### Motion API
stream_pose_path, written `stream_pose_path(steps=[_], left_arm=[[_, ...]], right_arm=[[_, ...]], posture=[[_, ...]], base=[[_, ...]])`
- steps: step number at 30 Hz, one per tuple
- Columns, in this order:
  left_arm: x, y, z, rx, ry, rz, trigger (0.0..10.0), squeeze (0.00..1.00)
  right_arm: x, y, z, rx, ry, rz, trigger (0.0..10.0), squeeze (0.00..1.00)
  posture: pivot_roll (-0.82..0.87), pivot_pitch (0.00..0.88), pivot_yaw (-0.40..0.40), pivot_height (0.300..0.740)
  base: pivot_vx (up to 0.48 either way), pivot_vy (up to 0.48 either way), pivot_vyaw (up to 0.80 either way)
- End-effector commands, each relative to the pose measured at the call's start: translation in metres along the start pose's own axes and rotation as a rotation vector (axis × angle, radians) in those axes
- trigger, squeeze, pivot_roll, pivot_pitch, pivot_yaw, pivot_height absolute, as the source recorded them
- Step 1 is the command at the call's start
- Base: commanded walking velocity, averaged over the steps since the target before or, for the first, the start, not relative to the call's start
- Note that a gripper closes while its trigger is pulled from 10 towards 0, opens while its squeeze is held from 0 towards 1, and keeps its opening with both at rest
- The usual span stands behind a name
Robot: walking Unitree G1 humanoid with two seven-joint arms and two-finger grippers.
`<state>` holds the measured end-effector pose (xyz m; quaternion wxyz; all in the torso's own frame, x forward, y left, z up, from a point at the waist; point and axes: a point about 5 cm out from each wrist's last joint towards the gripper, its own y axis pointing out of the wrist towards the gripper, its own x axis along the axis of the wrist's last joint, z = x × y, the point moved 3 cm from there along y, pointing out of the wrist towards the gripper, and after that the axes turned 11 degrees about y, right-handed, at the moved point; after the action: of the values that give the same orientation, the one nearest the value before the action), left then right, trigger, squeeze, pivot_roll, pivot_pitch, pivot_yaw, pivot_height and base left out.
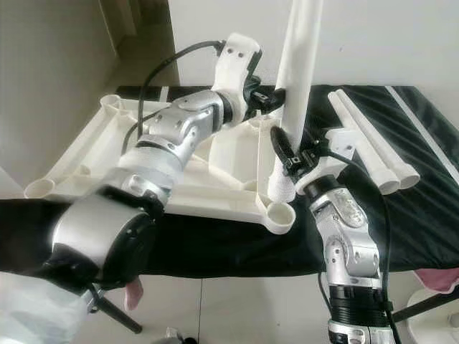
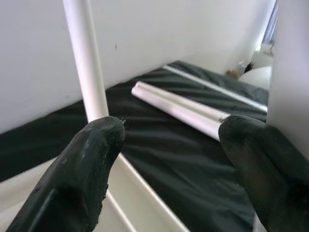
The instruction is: Building children table
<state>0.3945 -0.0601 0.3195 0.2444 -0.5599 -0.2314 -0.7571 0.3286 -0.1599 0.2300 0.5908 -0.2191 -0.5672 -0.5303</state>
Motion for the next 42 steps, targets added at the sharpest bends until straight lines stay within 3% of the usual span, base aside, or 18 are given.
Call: stream_pose_path(steps=[1,14,25,31,32,33,36,40,42], left_arm=[[0.027,0.005,-0.021,-0.100,0.011,-0.100,10.0,0.00],[0.028,0.005,-0.040,-0.171,0.001,-0.118,10.0,0.00],[0.032,0.002,-0.045,-0.187,0.002,-0.133,10.0,0.00],[0.029,0.001,-0.035,-0.135,0.031,-0.126,10.0,0.00],[0.022,-0.001,-0.025,-0.090,0.054,-0.112,10.0,0.00],[0.022,-0.001,-0.025,-0.090,0.054,-0.112,10.0,0.00],[-0.002,-0.010,-0.007,-0.020,0.071,-0.061,10.0,0.00],[-0.018,-0.016,-0.002,0.003,0.081,-0.029,10.0,0.00],[-0.036,-0.026,0.002,0.037,0.108,-0.018,10.0,0.00]], right_arm=[[-0.024,0.003,0.008,0.025,0.023,0.104,10.0,0.00],[-0.029,0.008,0.010,0.003,0.074,0.140,10.0,0.00],[-0.027,0.012,0.013,0.006,0.078,0.142,10.0,0.00],[-0.019,0.010,0.012,-0.005,0.045,0.110,10.0,0.00],[-0.014,0.008,0.010,-0.026,0.021,0.082,10.0,0.00],[-0.014,0.008,0.010,-0.026,0.021,0.082,10.0,0.00],[-0.005,0.004,0.008,-0.078,-0.025,0.040,10.0,0.00],[-0.003,0.002,0.006,-0.122,-0.051,0.036,10.0,0.00],[-0.001,-0.001,0.004,-0.171,-0.060,0.031,10.0,0.00]], posture=[[0.02,0.000,0.005,0.740],[0.02,0.000,0.002,0.740],[0.02,0.000,0.001,0.740],[0.02,0.000,-0.002,0.740],[0.02,0.000,0.001,0.740],[0.02,0.000,0.001,0.740],[0.01,0.000,0.008,0.740],[0.01,0.000,0.010,0.740],[0.01,0.000,0.011,0.740]], base=[[0.000,0.000,0.00],[0.000,0.000,0.00],[0.000,0.000,0.00],[0.000,0.000,0.00],[0.000,0.000,0.00],[0.000,0.000,0.00],[0.000,0.000,0.00],[0.000,0.000,0.00],[0.000,0.000,0.00]])
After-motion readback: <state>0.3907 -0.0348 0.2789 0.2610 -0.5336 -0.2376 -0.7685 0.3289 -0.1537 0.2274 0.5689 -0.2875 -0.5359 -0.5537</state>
